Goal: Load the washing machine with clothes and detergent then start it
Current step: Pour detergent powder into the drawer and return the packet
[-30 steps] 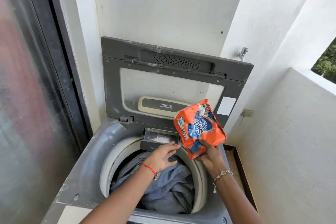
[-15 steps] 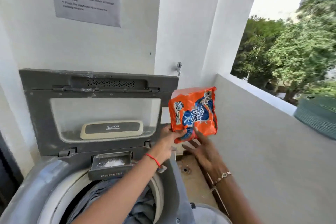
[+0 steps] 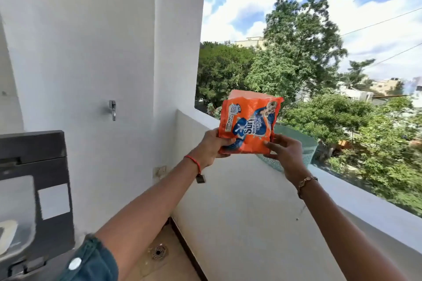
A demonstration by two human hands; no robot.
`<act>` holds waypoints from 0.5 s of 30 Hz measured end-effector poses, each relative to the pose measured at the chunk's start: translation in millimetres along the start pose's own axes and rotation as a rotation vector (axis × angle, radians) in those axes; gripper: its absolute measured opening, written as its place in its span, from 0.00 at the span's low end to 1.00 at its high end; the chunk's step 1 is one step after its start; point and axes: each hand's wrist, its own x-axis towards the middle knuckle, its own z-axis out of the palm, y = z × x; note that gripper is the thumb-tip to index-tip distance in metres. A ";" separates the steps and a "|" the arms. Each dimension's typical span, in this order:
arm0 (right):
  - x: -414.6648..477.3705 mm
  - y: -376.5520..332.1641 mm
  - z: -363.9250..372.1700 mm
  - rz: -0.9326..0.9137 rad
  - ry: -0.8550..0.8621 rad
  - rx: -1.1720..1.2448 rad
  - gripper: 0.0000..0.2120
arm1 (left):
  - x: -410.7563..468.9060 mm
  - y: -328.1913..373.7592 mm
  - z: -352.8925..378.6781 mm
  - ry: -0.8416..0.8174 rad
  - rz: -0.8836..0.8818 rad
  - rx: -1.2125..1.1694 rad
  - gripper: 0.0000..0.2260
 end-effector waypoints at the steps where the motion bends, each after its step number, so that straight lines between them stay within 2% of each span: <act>1: 15.0 0.3 -12.2 -0.014 0.030 -0.030 0.15 | 19.0 3.2 15.8 -0.018 0.005 0.014 0.16; 4: 59.0 0.6 -43.4 -0.068 0.121 -0.112 0.15 | 70.2 10.4 56.2 -0.076 0.046 0.054 0.14; 7: 100.7 5.8 -67.6 -0.115 0.200 -0.206 0.13 | 118.0 7.8 85.8 -0.095 0.102 0.013 0.21; 9: 122.3 16.0 -80.6 -0.140 0.245 -0.288 0.10 | 141.5 0.4 103.1 -0.077 0.120 0.030 0.23; 12: 142.9 35.4 -96.0 -0.112 0.271 -0.410 0.08 | 171.6 -20.6 120.3 -0.044 0.097 0.076 0.22; 15: 152.0 50.2 -104.7 -0.030 0.226 -0.502 0.06 | 192.9 -40.7 128.4 0.011 0.098 0.155 0.21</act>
